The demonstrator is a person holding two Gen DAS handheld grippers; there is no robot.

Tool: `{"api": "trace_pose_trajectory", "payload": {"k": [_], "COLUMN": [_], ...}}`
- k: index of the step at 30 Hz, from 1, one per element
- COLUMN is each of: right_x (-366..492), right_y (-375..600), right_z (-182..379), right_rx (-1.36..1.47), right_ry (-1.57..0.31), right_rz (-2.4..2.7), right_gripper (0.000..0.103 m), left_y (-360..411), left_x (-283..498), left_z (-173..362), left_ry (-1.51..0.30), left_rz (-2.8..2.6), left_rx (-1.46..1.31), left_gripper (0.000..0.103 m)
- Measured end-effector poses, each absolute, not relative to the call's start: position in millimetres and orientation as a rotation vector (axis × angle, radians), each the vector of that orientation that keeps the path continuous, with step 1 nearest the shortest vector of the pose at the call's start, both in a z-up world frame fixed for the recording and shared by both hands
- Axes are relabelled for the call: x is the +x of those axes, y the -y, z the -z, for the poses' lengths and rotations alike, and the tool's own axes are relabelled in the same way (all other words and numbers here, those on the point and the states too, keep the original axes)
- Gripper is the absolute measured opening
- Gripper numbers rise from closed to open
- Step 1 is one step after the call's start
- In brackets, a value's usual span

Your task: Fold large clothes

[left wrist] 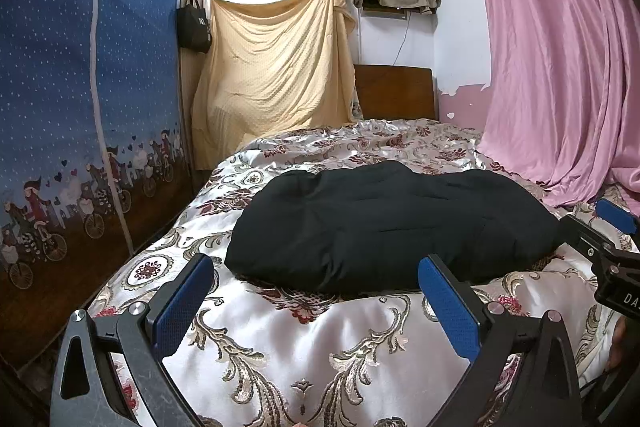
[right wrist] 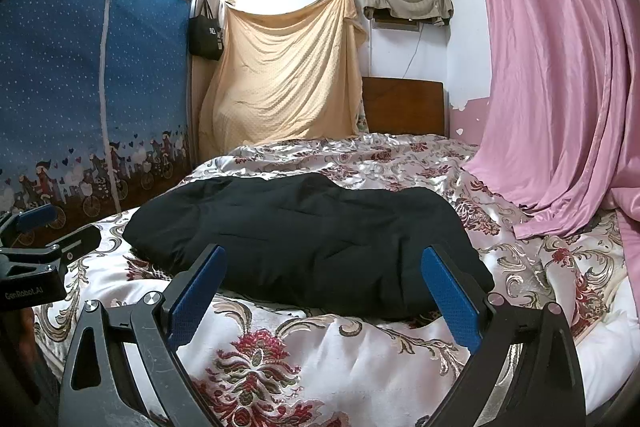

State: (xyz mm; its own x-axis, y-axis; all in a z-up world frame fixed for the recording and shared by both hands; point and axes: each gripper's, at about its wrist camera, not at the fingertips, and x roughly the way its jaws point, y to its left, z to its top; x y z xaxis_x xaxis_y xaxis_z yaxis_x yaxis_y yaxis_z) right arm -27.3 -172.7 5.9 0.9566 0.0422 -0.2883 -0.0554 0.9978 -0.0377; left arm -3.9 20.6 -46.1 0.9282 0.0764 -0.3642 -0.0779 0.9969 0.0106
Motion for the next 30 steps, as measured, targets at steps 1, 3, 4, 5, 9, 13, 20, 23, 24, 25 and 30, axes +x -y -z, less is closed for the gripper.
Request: {"api": "trace_pose_trajectory", "payload": {"k": [1,3,4,5,9,13,20,23,24,25,30], "right_x": [-27.3,-27.4,-27.3,-27.4,-28.1,-28.2,-28.7,-28.6,-29.0,-29.3,-30.4], "right_y": [172.4,172.4,172.3,172.7,169.6,168.8,166.8,166.6,167.2,167.5,166.5], "right_z": [-6.0,-5.9,-5.9,-5.8,-7.5,-7.8,-8.4,-7.9,-7.7,-7.5,-7.9], "right_rx": [-0.045,-0.045,-0.045,-0.045,-0.043,-0.042,-0.042,-0.042,-0.042,-0.041,-0.041], "right_ry": [-0.291,-0.292,-0.291,-0.291,-0.287,-0.285,-0.283,-0.285,-0.285,-0.284,-0.283], "right_rz": [-0.049,-0.049,-0.049,-0.049,-0.049,-0.05,-0.049,-0.048,-0.049,-0.049,-0.048], "right_gripper": [0.096,0.096,0.096,0.096,0.096,0.096,0.096,0.096,0.096,0.096,0.096], "left_y": [-20.5,-20.6,-20.5,-20.5,-20.5,-20.1,-19.7,-19.7,-19.8,-19.6,-19.6], "left_x": [-4.0,-3.9,-4.0,-4.1,-4.2,-4.5,-4.8,-5.0,-5.0,-5.1,-5.4], "left_z": [46.3,46.0,46.3,46.2,46.2,46.8,46.9,47.3,47.0,46.9,47.0], "left_ry": [-0.373,-0.373,-0.373,-0.373,-0.372,-0.373,-0.372,-0.372,-0.371,-0.371,-0.371], "left_rz": [-0.079,-0.08,-0.079,-0.079,-0.079,-0.079,-0.081,-0.08,-0.08,-0.08,-0.08], "left_rx": [-0.004,-0.004,-0.004,-0.004,-0.003,-0.003,-0.002,-0.003,-0.003,-0.003,-0.003], "left_gripper": [0.103,0.103,0.103,0.103,0.103,0.103,0.103,0.103,0.103,0.103,0.103]}}
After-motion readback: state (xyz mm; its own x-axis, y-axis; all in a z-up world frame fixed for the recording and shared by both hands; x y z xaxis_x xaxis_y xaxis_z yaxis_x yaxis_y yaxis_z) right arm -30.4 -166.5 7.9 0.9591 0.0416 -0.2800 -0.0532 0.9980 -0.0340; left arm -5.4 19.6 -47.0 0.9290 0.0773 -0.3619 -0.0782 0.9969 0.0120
